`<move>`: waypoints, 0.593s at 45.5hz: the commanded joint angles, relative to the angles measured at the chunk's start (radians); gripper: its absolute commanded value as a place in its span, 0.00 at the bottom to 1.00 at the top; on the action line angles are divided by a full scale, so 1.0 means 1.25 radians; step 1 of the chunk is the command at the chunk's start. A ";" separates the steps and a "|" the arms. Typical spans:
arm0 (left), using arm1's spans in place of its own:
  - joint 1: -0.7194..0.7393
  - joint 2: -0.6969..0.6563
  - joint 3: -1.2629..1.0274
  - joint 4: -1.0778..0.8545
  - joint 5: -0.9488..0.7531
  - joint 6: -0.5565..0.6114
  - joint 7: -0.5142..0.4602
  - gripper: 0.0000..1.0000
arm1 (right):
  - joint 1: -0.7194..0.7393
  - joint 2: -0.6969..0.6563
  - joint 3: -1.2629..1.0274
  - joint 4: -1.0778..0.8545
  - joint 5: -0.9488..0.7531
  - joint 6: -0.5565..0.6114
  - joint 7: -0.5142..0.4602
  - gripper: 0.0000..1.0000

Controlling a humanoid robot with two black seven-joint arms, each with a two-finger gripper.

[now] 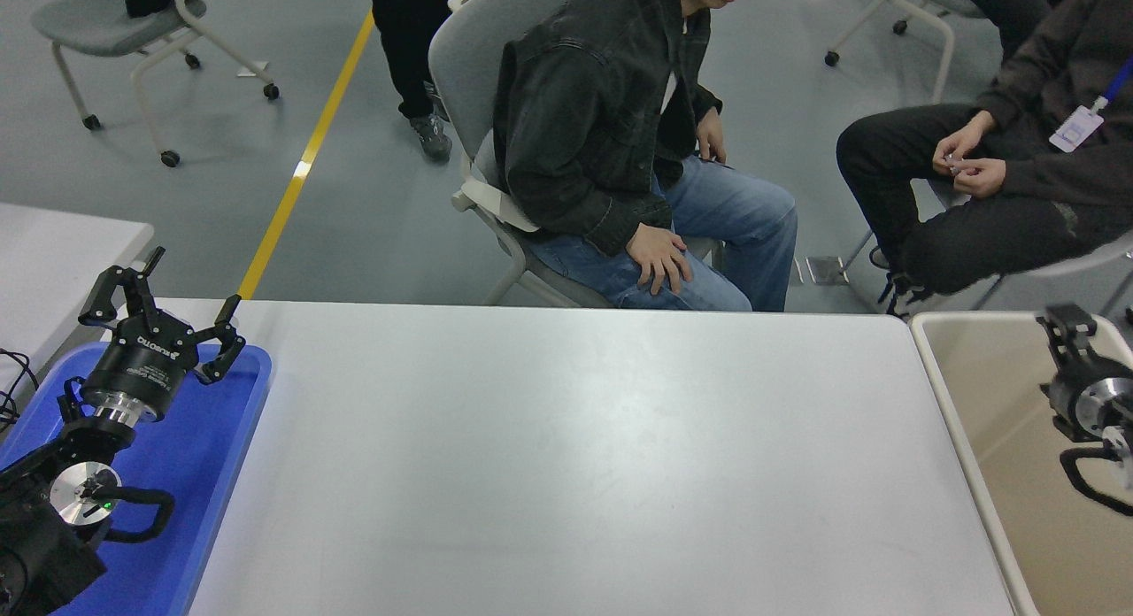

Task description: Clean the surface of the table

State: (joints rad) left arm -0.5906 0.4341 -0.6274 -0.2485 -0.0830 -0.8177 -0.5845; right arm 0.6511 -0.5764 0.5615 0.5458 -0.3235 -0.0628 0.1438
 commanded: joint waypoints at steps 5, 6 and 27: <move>0.000 0.000 0.000 0.000 0.000 0.000 0.000 1.00 | -0.110 0.038 0.258 0.189 0.001 0.097 0.093 0.99; 0.000 0.000 0.000 0.000 0.000 0.000 0.000 1.00 | -0.115 0.046 0.265 0.193 0.001 0.107 0.113 0.99; 0.000 0.000 0.000 0.000 0.000 0.000 0.000 1.00 | -0.137 0.222 0.280 0.123 0.001 0.110 0.316 0.99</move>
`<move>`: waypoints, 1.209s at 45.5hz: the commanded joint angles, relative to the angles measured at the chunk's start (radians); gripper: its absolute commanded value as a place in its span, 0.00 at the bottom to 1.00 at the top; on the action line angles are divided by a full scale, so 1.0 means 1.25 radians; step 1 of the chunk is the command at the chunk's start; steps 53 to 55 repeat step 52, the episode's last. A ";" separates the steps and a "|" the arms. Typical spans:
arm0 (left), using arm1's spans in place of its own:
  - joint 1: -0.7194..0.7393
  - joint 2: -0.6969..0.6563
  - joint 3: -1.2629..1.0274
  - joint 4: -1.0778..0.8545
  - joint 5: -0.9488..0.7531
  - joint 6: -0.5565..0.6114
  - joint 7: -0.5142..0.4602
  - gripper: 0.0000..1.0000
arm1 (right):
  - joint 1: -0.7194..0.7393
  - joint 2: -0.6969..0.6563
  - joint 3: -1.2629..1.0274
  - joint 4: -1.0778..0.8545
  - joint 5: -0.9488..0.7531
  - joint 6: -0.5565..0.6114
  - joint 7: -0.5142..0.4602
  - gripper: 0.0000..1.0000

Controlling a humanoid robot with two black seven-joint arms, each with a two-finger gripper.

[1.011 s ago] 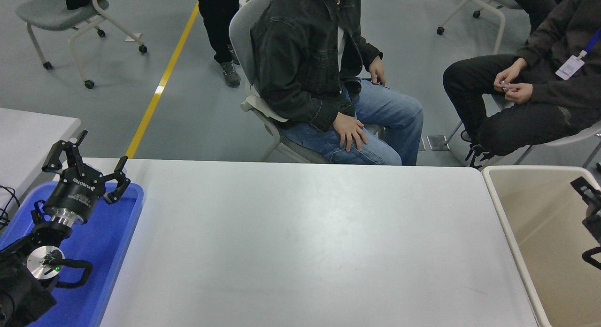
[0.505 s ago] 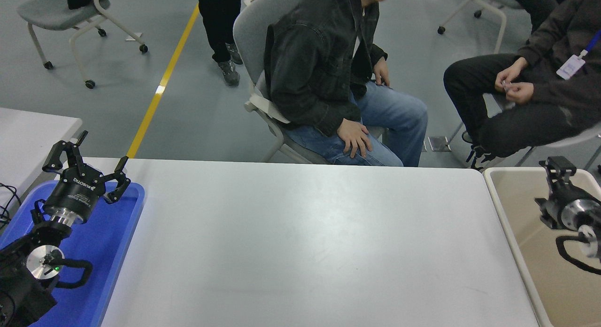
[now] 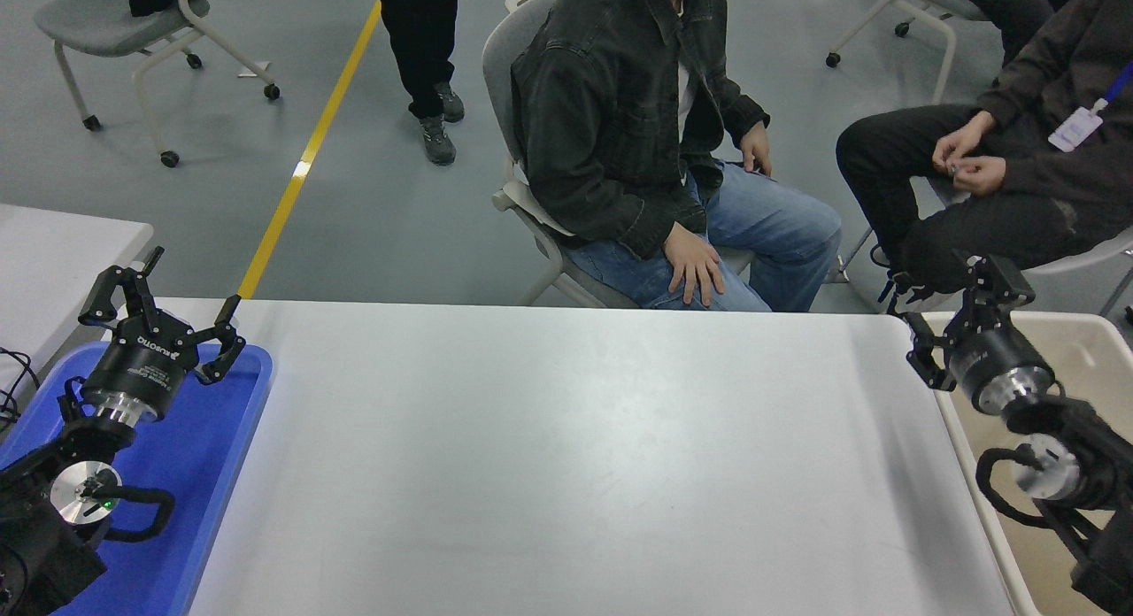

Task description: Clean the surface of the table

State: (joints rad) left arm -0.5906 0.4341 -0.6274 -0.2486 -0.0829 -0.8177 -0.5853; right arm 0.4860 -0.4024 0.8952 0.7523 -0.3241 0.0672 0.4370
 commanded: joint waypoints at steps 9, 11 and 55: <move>0.000 0.000 0.000 0.000 0.000 0.000 0.001 1.00 | 0.010 0.145 0.014 -0.083 0.002 0.006 0.115 0.99; 0.000 0.000 0.000 0.000 0.000 0.000 0.001 1.00 | 0.011 0.153 0.013 -0.085 0.002 0.006 0.129 0.99; 0.000 0.000 0.000 0.000 0.000 0.000 0.001 1.00 | 0.005 0.180 0.005 -0.127 0.000 0.009 0.160 0.99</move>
